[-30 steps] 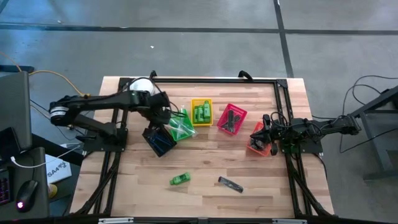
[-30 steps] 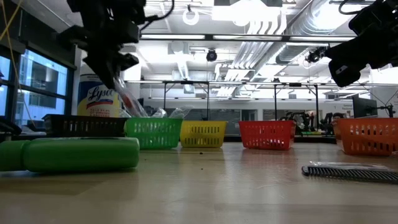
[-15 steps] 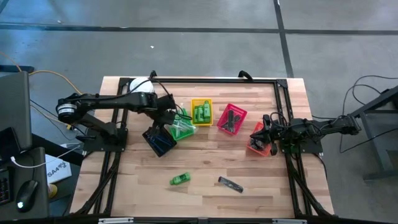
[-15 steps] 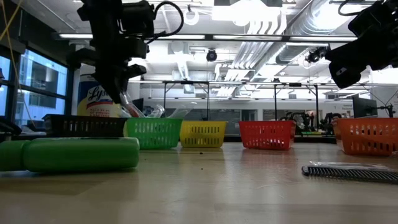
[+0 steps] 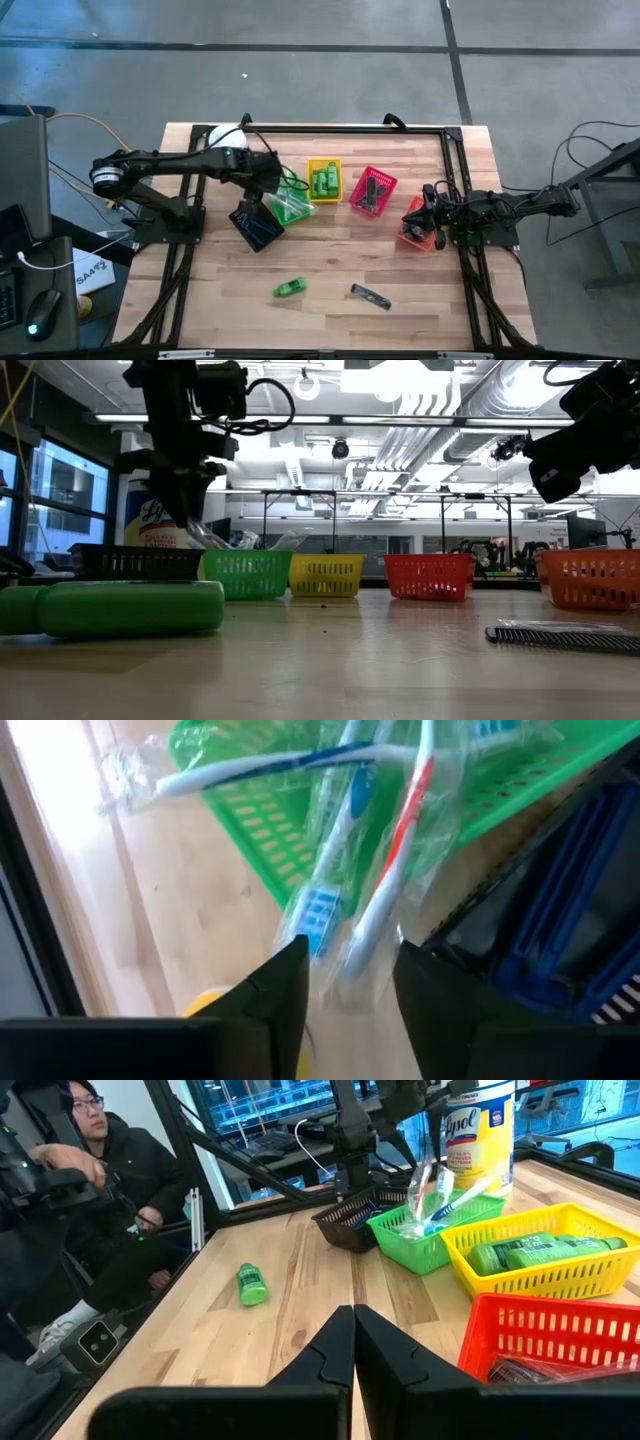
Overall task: Pick & Place Travel size toiletries
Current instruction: Put the orange toothbrush into the green bin, then put the black hair comb into the red bin
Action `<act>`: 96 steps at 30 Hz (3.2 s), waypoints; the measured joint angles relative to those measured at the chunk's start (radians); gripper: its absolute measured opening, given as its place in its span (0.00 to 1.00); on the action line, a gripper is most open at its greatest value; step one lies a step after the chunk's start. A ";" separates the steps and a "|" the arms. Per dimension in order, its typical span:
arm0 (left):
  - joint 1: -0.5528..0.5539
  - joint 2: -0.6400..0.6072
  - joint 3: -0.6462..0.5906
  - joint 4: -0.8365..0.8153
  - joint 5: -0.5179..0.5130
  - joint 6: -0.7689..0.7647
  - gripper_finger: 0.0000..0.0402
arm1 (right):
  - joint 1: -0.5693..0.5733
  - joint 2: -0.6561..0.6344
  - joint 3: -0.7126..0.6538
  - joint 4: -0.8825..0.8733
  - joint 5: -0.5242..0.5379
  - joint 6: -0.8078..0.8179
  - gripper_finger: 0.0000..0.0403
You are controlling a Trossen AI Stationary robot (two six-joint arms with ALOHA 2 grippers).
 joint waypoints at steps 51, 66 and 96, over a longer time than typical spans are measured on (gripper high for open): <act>-0.589 -1.349 -0.700 0.764 -0.297 -0.162 0.00 | 0.000 0.000 0.000 -0.014 0.050 -0.012 0.01; -0.589 -1.345 -0.880 0.819 -0.257 -0.160 0.00 | 0.000 0.000 0.000 -0.015 0.041 -0.035 0.01; -0.589 -1.270 -0.964 0.907 -0.182 -0.266 0.00 | 0.000 0.000 0.000 -0.015 0.040 -0.026 0.01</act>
